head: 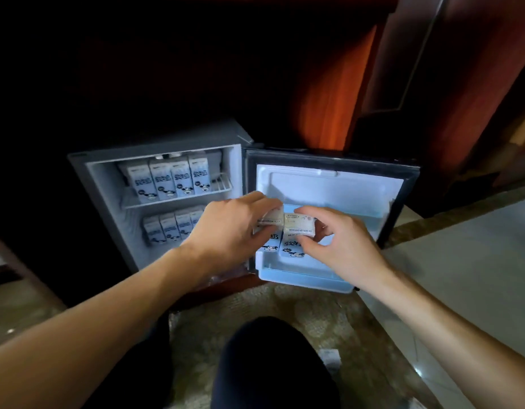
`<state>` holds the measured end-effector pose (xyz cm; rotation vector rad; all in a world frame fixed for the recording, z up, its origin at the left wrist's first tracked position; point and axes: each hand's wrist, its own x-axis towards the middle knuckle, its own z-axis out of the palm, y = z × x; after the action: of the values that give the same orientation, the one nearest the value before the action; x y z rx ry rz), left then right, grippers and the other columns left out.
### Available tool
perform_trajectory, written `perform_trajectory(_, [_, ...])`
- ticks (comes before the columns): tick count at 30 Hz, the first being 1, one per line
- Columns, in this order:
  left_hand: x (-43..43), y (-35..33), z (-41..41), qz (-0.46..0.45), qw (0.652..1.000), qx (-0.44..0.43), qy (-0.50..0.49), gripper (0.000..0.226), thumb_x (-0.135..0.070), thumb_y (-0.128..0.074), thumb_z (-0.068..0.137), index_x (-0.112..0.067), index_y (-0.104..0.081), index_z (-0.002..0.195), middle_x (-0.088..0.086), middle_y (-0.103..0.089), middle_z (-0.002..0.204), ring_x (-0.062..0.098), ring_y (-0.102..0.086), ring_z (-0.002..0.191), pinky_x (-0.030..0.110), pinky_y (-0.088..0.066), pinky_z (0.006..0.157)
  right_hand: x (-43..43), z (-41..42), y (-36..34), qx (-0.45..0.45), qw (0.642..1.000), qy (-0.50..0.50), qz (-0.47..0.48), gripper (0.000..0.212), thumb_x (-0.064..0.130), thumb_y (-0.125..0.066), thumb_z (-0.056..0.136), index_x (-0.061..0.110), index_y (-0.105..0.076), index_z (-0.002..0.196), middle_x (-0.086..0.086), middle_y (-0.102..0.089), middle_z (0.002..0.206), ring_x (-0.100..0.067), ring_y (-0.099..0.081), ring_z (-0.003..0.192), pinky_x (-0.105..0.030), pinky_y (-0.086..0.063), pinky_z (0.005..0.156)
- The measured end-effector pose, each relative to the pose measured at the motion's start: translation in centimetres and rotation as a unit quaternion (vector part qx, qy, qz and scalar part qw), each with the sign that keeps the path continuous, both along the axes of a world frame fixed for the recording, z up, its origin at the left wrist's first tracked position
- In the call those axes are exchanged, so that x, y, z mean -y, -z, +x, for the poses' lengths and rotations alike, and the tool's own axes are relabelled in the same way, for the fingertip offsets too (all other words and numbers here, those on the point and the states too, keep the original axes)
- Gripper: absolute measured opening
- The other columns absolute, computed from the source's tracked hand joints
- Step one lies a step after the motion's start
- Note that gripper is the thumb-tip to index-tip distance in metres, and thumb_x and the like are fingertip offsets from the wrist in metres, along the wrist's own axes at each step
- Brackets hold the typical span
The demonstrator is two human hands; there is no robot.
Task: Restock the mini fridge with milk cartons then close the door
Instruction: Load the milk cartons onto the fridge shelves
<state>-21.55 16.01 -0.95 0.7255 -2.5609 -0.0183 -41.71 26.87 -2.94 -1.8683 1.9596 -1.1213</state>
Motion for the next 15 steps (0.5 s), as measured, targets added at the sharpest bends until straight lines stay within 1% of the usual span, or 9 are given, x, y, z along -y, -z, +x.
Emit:
perform_trajectory(2, [1.7,1.0,2.2,0.0,1.0,-0.011,-0.025,0.036,-0.041,-0.059,0.095,-0.034,-0.056,0.131,-0.015,-0.064,0.115,0.017,-0.068,0.087,0.038,-0.055,0.066,2.9,1.7,0.3,-0.006,0.999,-0.036,0.016,0.037,0.016,-0.074,0.084,0.033,-0.068,0.117,0.013,-0.069,0.094,-0.008,-0.064,0.078,-0.027,-0.052,0.076])
perform_trajectory(5, [4.2,3.1,5.2,0.009,0.998,-0.02,-0.062,0.037,-0.041,-0.06,0.095,-0.033,-0.057,0.131,-0.014,-0.064,0.115,0.018,-0.068,0.089,0.036,-0.054,0.067,7.1,4.1,1.5,-0.017,0.995,-0.089,0.05,0.033,0.016,-0.071,0.086,0.035,-0.067,0.113,0.013,-0.07,0.094,-0.008,-0.066,0.078,-0.036,-0.056,0.074])
perform_trajectory(8, [7.0,5.8,7.6,0.025,0.995,-0.017,-0.094,0.04,-0.043,-0.06,0.093,-0.031,-0.058,0.132,-0.012,-0.065,0.118,0.019,-0.069,0.092,0.036,-0.055,0.07,11.3,6.1,3.5,-0.027,0.987,-0.129,0.09,0.033,0.017,-0.071,0.087,0.034,-0.066,0.115,0.014,-0.072,0.094,-0.005,-0.067,0.08,-0.035,-0.058,0.073])
perform_trajectory(12, [10.7,10.3,10.2,0.069,0.988,0.014,-0.137,0.04,-0.047,-0.056,0.096,-0.032,-0.055,0.133,-0.011,-0.063,0.12,0.025,-0.069,0.088,0.04,-0.056,0.069,16.5,8.4,6.7,-0.057,0.978,-0.156,0.128,0.038,0.021,-0.07,0.089,0.031,-0.063,0.125,0.015,-0.071,0.096,-0.005,-0.067,0.079,-0.031,-0.057,0.072])
perform_trajectory(13, [11.5,11.4,10.8,0.074,0.987,0.024,-0.141,0.039,-0.047,-0.056,0.096,-0.033,-0.054,0.132,-0.01,-0.063,0.119,0.025,-0.069,0.085,0.041,-0.056,0.068,17.7,8.9,7.6,-0.064,0.975,-0.162,0.138,0.041,0.022,-0.071,0.089,0.03,-0.062,0.129,0.015,-0.071,0.101,-0.006,-0.067,0.081,-0.032,-0.057,0.075])
perform_trajectory(15, [13.2,13.5,11.8,0.075,0.985,0.04,-0.151,0.039,-0.046,-0.056,0.097,-0.032,-0.054,0.133,-0.01,-0.062,0.116,0.024,-0.068,0.083,0.04,-0.056,0.067,19.9,10.0,9.6,-0.075,0.97,-0.177,0.15,0.047,0.026,-0.071,0.09,0.031,-0.058,0.135,0.013,-0.071,0.109,-0.012,-0.07,0.087,-0.039,-0.058,0.08])
